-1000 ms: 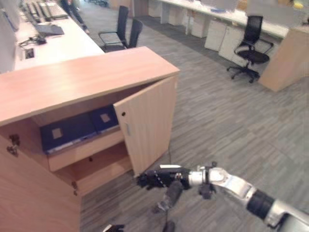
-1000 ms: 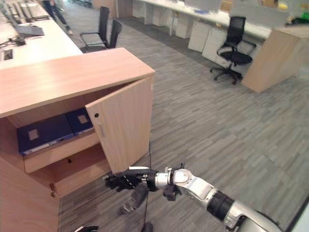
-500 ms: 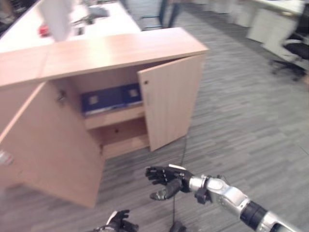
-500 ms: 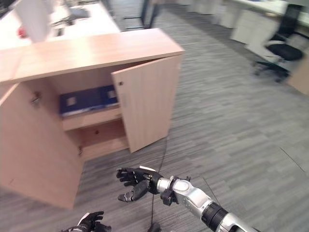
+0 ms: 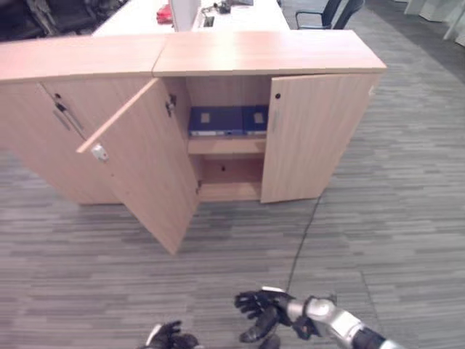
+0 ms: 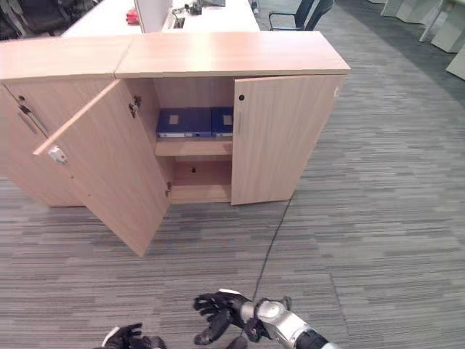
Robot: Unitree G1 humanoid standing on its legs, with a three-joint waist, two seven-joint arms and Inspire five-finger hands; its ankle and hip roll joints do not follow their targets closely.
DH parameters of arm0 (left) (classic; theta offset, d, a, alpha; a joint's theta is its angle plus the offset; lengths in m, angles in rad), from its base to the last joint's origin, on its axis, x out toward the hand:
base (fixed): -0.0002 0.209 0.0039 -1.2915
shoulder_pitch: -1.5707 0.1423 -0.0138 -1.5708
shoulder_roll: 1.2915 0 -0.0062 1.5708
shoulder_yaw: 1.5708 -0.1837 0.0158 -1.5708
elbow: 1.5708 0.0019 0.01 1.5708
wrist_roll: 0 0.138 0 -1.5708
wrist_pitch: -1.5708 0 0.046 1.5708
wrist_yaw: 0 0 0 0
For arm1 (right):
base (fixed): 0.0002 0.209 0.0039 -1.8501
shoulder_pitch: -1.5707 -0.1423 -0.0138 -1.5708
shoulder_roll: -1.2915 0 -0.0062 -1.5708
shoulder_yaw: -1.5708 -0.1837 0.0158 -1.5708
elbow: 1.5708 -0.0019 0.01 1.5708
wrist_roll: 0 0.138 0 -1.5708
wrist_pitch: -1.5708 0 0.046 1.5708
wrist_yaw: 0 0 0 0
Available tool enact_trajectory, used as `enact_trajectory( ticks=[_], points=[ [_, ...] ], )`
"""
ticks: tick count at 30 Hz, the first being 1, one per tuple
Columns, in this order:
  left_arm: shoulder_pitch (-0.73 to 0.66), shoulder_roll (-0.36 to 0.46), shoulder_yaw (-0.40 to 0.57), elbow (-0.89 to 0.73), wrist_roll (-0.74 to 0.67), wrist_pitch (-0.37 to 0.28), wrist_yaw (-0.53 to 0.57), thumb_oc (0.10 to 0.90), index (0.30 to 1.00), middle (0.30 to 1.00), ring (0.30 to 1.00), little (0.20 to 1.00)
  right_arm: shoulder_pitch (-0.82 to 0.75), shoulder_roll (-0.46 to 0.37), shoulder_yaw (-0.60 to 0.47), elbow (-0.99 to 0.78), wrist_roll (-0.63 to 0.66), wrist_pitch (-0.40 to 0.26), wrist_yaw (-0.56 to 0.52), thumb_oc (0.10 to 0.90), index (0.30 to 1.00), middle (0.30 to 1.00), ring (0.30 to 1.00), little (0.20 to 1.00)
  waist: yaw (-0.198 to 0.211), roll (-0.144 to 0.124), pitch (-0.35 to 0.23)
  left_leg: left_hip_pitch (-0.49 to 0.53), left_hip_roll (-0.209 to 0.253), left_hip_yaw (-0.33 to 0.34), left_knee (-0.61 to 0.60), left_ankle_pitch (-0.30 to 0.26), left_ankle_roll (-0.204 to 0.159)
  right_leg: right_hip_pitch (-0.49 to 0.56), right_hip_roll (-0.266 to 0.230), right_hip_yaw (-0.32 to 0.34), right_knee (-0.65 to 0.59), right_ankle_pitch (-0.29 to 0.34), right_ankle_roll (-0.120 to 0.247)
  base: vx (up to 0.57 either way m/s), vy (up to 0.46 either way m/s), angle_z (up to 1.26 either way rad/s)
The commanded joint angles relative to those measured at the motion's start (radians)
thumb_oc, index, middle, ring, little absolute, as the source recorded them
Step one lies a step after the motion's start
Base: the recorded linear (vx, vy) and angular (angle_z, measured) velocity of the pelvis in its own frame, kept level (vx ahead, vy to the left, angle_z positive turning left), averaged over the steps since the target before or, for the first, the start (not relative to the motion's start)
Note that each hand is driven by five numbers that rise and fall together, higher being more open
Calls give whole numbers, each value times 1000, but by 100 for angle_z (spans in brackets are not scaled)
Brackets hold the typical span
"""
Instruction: Put the empty folder in the office cabinet
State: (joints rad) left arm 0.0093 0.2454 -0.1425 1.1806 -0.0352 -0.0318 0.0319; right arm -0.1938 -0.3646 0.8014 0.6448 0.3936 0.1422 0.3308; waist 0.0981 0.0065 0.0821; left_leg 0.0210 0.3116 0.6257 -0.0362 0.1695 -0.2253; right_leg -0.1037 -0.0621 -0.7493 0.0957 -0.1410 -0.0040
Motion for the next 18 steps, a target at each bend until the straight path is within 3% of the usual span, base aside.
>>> enact_trajectory(
  ticks=[1, 4, 10, 14, 18],
  points=[
    [25, 11, -26, 29, -16, -16, 2, 800, 900, 900, 900, 900, -42, 102, -55, -54, 26, -79, -1, 800, 900, 900, 900, 900, 11, -31, -25, -6, -40, -16, -18, 112, -2, 133, -56, -51, -182, 130, 63, 10, 86, 28],
    [19, 9, -17, 49, -23, -17, 19, 800, 900, 900, 900, 900, -32, 143, -75, 33, -9, -81, -40, 800, 900, 900, 900, 900, 16, -22, -28, -15, -75, -39, -40, 65, 26, 129, -88, -75, -178, 161, 81, 15, 112, 22],
    [15, 9, -13, 67, -28, -18, 35, 800, 900, 900, 900, 900, -36, 171, -97, 109, -33, -85, -64, 800, 900, 900, 900, 900, 21, -21, -27, -26, -100, -62, -43, 33, 47, 132, -112, -96, -177, 186, 96, 9, 73, 23],
    [1, 9, -3, 84, -48, -17, 59, 800, 900, 900, 900, 900, -63, 210, -98, 304, -300, -96, -140, 800, 900, 900, 900, 900, 23, -27, -28, -36, -129, -83, -47, -7, 74, 129, -144, -117, -176, 220, 119, -13, 74, 21],
    [-13, 5, 8, 90, -70, -18, 75, 800, 900, 900, 900, 900, -77, 249, -145, 471, -377, -92, -195, 800, 900, 900, 900, 900, 26, -28, -31, -41, -147, -94, -48, -33, 92, 127, -165, -126, -175, 237, 132, -30, 94, 10]
  ],
)
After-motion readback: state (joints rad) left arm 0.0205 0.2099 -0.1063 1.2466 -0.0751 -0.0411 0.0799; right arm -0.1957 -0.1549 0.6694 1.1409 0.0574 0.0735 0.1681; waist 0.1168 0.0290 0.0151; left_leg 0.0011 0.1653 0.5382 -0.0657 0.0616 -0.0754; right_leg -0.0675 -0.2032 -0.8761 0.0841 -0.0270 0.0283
